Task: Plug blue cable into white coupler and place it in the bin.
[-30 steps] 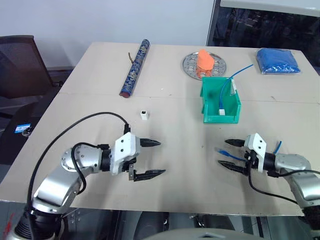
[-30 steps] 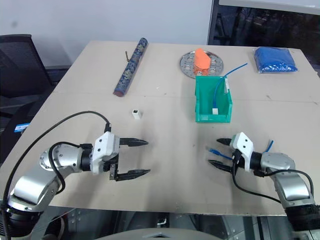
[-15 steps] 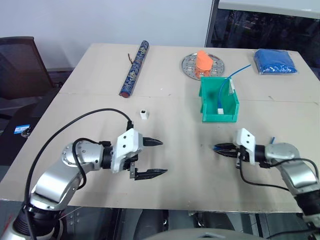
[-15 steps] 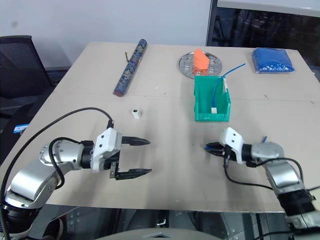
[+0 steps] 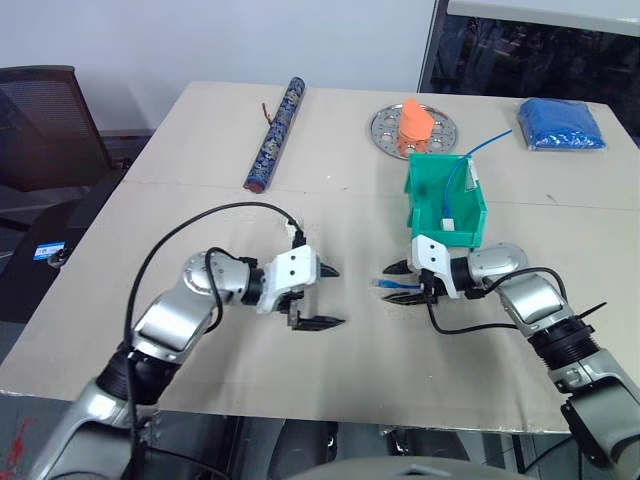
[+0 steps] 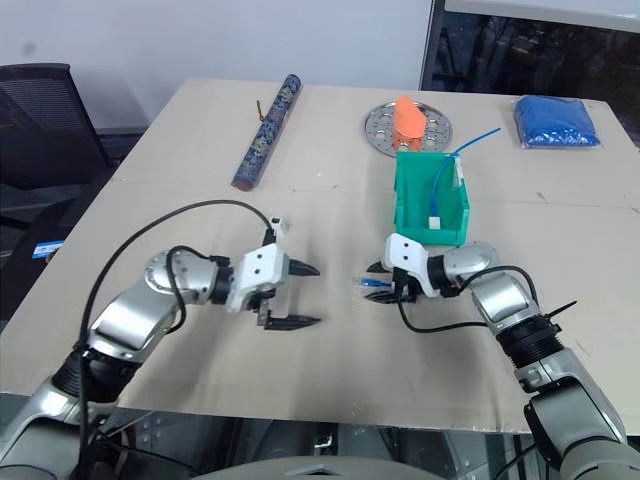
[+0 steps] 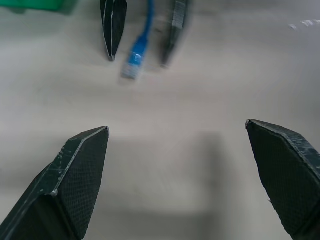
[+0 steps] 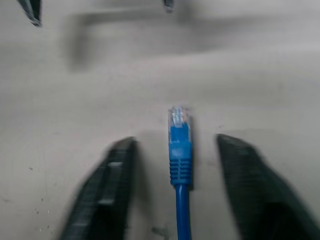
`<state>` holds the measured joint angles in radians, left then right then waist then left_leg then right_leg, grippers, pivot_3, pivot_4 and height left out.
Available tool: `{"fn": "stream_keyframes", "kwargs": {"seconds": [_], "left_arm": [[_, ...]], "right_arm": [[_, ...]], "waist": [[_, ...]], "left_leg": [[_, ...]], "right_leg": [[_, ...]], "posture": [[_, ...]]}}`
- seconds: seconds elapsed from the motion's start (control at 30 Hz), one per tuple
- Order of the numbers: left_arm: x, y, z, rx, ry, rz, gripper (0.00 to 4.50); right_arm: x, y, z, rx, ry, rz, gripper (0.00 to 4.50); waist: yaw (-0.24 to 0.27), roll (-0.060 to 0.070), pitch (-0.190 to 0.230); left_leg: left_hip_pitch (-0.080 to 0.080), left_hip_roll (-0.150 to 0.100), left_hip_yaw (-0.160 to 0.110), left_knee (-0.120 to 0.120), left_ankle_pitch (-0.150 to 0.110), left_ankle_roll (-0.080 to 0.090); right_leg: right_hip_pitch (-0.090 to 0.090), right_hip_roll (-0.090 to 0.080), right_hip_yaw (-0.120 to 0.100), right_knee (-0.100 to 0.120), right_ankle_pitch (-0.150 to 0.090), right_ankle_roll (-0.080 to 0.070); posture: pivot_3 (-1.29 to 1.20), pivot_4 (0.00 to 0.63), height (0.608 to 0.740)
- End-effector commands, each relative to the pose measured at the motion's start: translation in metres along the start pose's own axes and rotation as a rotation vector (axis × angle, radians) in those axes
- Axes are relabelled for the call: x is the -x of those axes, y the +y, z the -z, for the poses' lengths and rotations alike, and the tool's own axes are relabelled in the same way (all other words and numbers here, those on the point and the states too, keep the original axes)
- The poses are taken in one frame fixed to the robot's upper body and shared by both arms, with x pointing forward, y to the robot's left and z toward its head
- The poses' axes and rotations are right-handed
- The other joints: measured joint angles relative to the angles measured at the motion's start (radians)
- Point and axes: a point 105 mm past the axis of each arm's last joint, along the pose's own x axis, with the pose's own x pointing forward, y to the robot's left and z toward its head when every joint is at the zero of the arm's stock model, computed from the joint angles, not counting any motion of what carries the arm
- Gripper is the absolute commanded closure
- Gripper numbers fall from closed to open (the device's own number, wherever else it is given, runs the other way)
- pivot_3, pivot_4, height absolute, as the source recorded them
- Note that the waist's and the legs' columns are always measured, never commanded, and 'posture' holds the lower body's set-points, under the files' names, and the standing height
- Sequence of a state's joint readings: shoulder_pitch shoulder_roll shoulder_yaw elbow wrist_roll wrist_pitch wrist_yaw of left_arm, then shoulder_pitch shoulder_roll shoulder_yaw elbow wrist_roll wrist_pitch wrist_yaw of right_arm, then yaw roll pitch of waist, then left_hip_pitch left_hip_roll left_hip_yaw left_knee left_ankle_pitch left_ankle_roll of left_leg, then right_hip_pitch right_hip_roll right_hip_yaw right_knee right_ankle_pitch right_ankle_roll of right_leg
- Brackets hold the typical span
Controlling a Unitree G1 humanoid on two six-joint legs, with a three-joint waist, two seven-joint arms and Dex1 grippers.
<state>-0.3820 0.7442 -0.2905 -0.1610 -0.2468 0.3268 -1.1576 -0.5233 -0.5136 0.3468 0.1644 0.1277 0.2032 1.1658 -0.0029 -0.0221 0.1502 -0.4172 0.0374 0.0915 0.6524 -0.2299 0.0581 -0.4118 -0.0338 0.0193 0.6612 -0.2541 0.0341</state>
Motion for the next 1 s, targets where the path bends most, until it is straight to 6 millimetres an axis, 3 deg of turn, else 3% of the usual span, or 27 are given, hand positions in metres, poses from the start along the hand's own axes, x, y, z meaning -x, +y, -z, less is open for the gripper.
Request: {"fn": "stream_keyframes", "kwargs": {"seconds": [0.03,0.2,0.3,0.4,0.63,0.87,1.0], "left_arm": [[-0.009,0.011,-0.005,-0.04,-0.029,-0.025,0.0],[-0.026,0.02,-0.01,-0.016,-0.079,-0.009,0.0],[-0.035,0.024,-0.009,-0.009,-0.086,0.019,0.0],[-0.044,0.029,-0.011,-0.002,-0.101,0.042,0.0],[-0.063,0.029,-0.012,-0.02,-0.095,0.12,0.0],[-0.071,0.035,-0.01,-0.041,-0.085,0.136,0.0],[-0.072,0.033,-0.009,-0.042,-0.082,0.154,1.26]], "right_arm": [[0.021,-0.007,-0.016,-0.005,-0.113,0.105,0.14],[0.054,0.014,-0.022,-0.128,-0.249,0.169,0.14],[0.057,0.039,-0.034,-0.17,-0.307,0.21,0.14],[0.064,0.051,-0.038,-0.19,-0.328,0.254,0.14],[0.077,0.048,-0.031,-0.217,-0.301,0.329,0.14],[0.101,0.047,-0.01,-0.231,-0.229,0.397,0.14],[0.11,0.05,-0.006,-0.236,-0.219,0.401,0.0]], "waist": [[0.001,0.0,0.0],[0.011,0.0,0.0],[0.013,0.0,0.0],[0.014,0.0,0.0],[0.009,0.0,0.0],[0.016,-0.001,0.0],[0.015,-0.001,0.0]], "left_leg": [[0.0,0.0,-0.001,0.0,0.0,0.0],[0.0,0.0,-0.002,0.0,0.0,0.0],[0.0,0.0,-0.002,0.001,0.0,0.0],[0.0,0.001,-0.003,0.001,0.0,0.0],[0.0,0.0,-0.003,0.003,0.0,0.0],[-0.001,0.0,-0.004,0.003,0.0,0.0],[-0.001,0.0,-0.004,0.003,0.0,0.001]], "right_leg": [[0.0,0.0,-0.001,0.001,0.0,0.0],[0.0,0.0,-0.001,0.001,0.0,0.0],[0.0,0.0,-0.001,0.001,0.0,0.0],[0.0,0.001,-0.002,0.002,0.0,0.0],[0.001,0.0,-0.001,0.002,0.0,0.0],[0.001,0.001,-0.002,0.001,0.0,0.0],[0.001,0.001,-0.002,0.001,0.0,0.0]], "posture": [[0.0,0.15,0.74],[0.0,0.15,0.74],[0.0,0.15,0.74],[0.0,0.15,0.74],[0.0,0.15,0.74],[0.0,0.15,0.74],[0.0,0.15,0.74]]}}
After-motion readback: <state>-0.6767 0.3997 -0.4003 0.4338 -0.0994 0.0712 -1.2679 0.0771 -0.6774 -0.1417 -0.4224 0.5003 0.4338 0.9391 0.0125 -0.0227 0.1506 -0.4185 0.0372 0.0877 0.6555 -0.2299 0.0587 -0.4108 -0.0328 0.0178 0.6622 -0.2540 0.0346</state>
